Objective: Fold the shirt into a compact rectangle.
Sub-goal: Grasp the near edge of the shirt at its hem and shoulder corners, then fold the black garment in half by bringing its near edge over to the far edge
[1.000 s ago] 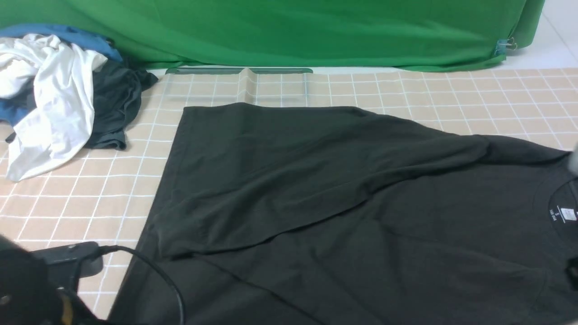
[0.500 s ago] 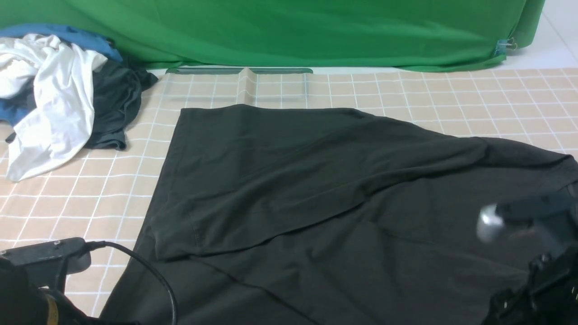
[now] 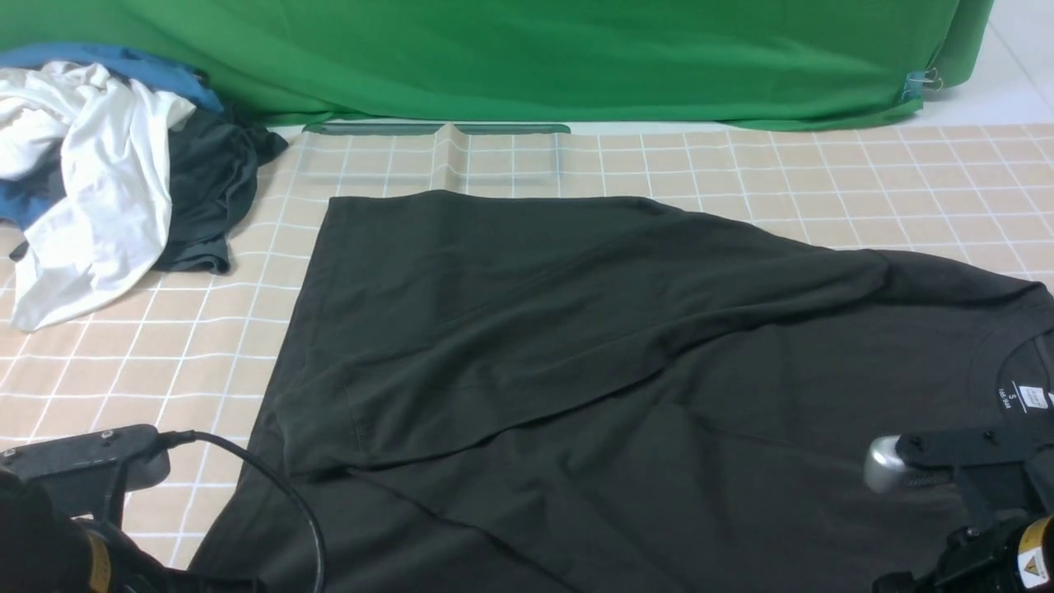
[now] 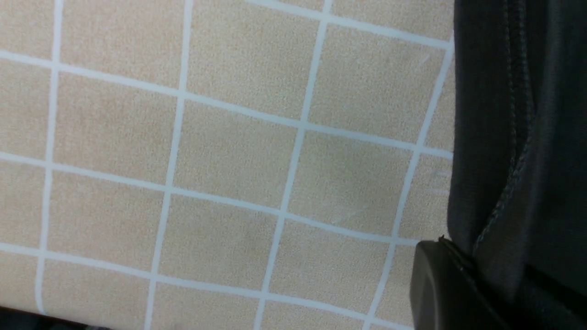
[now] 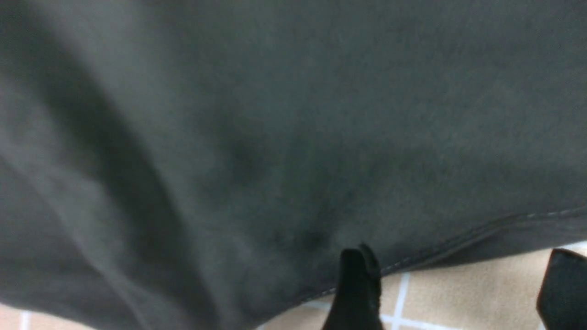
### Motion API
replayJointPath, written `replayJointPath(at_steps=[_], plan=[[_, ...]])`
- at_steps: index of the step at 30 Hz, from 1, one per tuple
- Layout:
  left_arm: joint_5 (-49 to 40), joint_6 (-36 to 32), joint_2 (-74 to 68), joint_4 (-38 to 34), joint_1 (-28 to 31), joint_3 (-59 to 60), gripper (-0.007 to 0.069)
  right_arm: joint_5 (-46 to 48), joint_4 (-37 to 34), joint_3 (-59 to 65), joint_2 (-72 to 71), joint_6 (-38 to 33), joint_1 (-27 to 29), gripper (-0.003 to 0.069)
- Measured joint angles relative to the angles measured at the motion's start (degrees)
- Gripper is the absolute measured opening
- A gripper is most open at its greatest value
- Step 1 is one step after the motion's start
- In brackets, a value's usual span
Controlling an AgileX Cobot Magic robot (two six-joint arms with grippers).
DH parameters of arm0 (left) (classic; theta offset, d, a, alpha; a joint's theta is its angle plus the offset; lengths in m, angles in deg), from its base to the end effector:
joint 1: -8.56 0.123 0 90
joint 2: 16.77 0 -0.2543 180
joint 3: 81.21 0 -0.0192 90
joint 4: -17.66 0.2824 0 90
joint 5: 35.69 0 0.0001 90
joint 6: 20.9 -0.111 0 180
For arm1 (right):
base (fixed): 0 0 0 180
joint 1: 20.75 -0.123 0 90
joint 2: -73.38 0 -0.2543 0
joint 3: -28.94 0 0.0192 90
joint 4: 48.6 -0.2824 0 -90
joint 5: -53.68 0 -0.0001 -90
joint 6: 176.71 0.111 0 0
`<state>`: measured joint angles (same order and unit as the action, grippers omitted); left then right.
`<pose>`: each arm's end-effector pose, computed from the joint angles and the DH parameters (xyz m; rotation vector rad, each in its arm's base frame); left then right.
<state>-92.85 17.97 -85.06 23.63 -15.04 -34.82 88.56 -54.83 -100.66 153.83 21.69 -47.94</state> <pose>0.1747 -0.0657 0.1494 -0.3207 2.9552 0.0065 0.1850 0.1028 0.0963 -0.1054 2.9290 0.2411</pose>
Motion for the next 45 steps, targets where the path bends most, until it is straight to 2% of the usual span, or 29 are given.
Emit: replayJointPath(at_steps=[5,7,8,9,11,12,14,19,28,34,37,45], plan=[[0.0,-0.32,0.0,-0.65,0.0,0.0,0.0031,-3.03,-0.06,0.06,4.48,-0.18,0.0,0.0529],[0.0,-0.42,0.0,-0.71,0.0,0.0,0.0031,-3.12,0.38,-0.07,5.29,-0.86,0.0,0.0484],[0.0,-0.42,0.0,-0.71,0.0,0.0,0.0031,-2.92,0.89,-0.13,5.65,-1.73,0.0,0.0431],[0.05,-0.42,0.0,-0.71,0.0,0.0,0.0031,-2.92,0.89,-0.13,5.65,-1.93,0.0,0.0431],[0.59,-0.42,0.0,-0.77,0.0,0.0,0.0031,-3.33,1.56,-0.39,5.93,-4.57,0.0,0.0169],[0.69,-0.42,0.0,-0.84,0.0,0.0,0.0031,-3.39,1.22,-0.47,5.93,-5.4,0.0,0.0113],[0.76,-0.42,0.0,-0.89,0.0,0.0,0.0031,-3.33,0.82,-0.46,5.47,-6.49,0.0,0.0072],[-1.58,-0.24,0.0,-0.83,0.0,-2.94,0.0031,-0.45,0.37,-0.65,2.36,-7.27,0.0,0.0055],[-3.91,-0.17,0.0,1.4,0.0,-8.74,0.0031,11.52,0.37,-6.91,-7.25,-9.25,0.0,0.0053],[-2.51,1.69,-1.62,3.73,1.34,-13.38,0.0031,16.52,3.79,-13.68,-7.33,-10.01,0.0,0.0052],[-1.11,1.7,-5.9,2.7,5.04,-18.45,0.0031,18.37,4.97,-18.17,-5.56,-11.05,2.06,0.0052],[1.49,-5.85,-18.9,-3.48,13.71,-31.39,0.0031,21.76,5.13,-30.45,6.6,-17.36,11.69,0.0052]])
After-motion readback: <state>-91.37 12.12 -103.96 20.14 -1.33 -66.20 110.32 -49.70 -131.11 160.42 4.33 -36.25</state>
